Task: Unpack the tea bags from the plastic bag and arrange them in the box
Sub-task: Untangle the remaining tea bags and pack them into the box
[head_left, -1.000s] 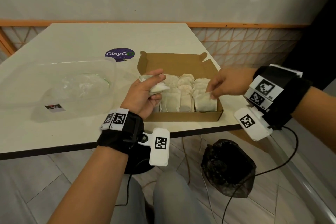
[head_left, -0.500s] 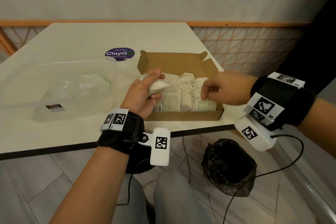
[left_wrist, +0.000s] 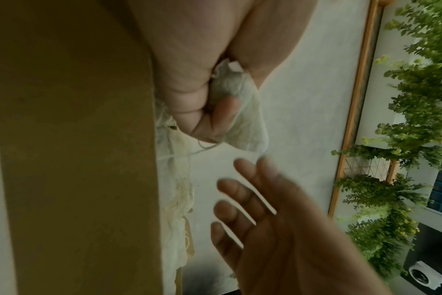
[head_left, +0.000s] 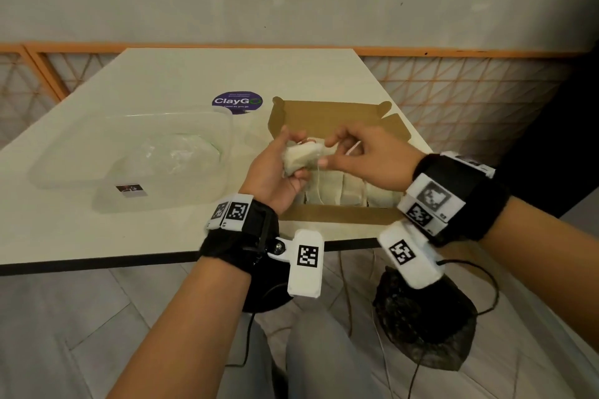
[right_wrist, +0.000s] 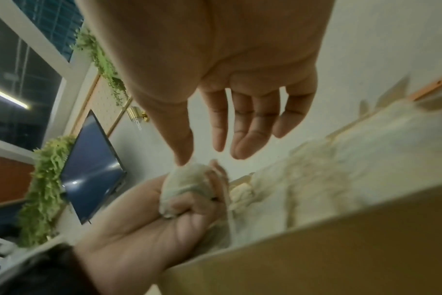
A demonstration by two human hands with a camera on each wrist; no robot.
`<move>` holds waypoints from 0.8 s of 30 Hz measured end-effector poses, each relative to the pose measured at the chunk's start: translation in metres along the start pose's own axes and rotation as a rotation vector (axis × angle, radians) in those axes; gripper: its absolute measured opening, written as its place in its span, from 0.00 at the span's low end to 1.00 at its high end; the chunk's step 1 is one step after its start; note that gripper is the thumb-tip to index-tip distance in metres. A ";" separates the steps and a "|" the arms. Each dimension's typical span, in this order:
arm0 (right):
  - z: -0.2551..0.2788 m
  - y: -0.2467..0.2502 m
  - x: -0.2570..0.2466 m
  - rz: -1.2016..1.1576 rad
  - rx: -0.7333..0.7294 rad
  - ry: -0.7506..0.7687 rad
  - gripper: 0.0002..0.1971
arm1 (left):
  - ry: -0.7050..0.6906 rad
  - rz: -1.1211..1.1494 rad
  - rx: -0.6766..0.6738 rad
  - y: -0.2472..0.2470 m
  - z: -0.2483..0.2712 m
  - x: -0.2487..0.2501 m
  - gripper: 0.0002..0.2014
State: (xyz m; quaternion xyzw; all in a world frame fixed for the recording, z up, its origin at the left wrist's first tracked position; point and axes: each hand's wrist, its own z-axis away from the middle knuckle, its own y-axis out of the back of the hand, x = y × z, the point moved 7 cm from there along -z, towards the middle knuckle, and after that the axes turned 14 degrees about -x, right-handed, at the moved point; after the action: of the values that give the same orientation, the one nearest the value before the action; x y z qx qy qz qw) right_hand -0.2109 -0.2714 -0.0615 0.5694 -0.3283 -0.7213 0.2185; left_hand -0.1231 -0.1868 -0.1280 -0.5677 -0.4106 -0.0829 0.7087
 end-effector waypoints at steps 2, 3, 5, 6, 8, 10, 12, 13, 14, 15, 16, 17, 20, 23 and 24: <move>-0.011 -0.011 -0.008 0.010 -0.009 -0.010 0.16 | 0.010 0.011 0.001 -0.001 0.002 -0.001 0.16; -0.015 -0.011 -0.011 0.005 0.017 -0.001 0.14 | 0.017 0.010 0.009 -0.001 0.003 -0.001 0.17; -0.019 -0.007 -0.013 -0.094 0.066 0.030 0.10 | 0.023 0.004 0.033 0.002 0.004 -0.001 0.17; -0.019 -0.004 -0.011 -0.206 0.089 0.046 0.10 | 0.025 0.004 0.043 0.003 0.004 -0.002 0.19; -0.019 0.003 -0.002 -0.459 0.133 0.055 0.11 | 0.027 0.008 0.061 0.006 0.003 -0.002 0.20; -0.017 0.008 0.007 -0.612 0.173 0.052 0.12 | 0.020 0.009 0.037 0.005 0.003 -0.002 0.15; -0.016 0.010 0.014 -0.660 0.203 0.043 0.12 | 0.009 -0.020 0.001 0.002 0.002 0.000 0.14; -0.015 0.010 0.017 -0.675 0.211 0.038 0.12 | 0.005 -0.062 -0.020 0.000 0.002 0.001 0.15; -0.016 0.009 0.018 -0.695 0.210 0.036 0.11 | 0.010 -0.113 -0.045 -0.002 0.002 0.001 0.18; -0.016 0.007 0.019 -0.718 0.203 0.037 0.10 | 0.023 -0.163 -0.077 -0.005 0.002 0.001 0.21; -0.017 0.005 0.018 -0.738 0.191 0.042 0.09 | 0.037 -0.206 -0.109 -0.008 0.002 0.000 0.23; -0.017 0.003 0.016 -0.745 0.181 0.049 0.08 | 0.041 -0.234 -0.131 -0.011 0.001 0.000 0.24; -0.019 0.004 0.008 -0.711 0.189 0.078 0.07 | 0.037 -0.255 -0.122 -0.012 0.001 0.000 0.20; -0.018 0.015 0.002 -0.717 0.223 0.115 0.07 | 0.015 -0.253 -0.102 -0.010 0.001 0.001 0.19; -0.018 0.018 0.001 -0.740 0.222 0.127 0.07 | 0.009 -0.253 -0.100 -0.009 0.001 0.001 0.20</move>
State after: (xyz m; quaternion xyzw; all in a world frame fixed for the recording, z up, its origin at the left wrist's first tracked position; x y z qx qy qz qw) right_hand -0.1951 -0.2885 -0.0522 0.7131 -0.1623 -0.6747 -0.0993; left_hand -0.1278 -0.1888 -0.1209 -0.5456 -0.4710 -0.1943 0.6654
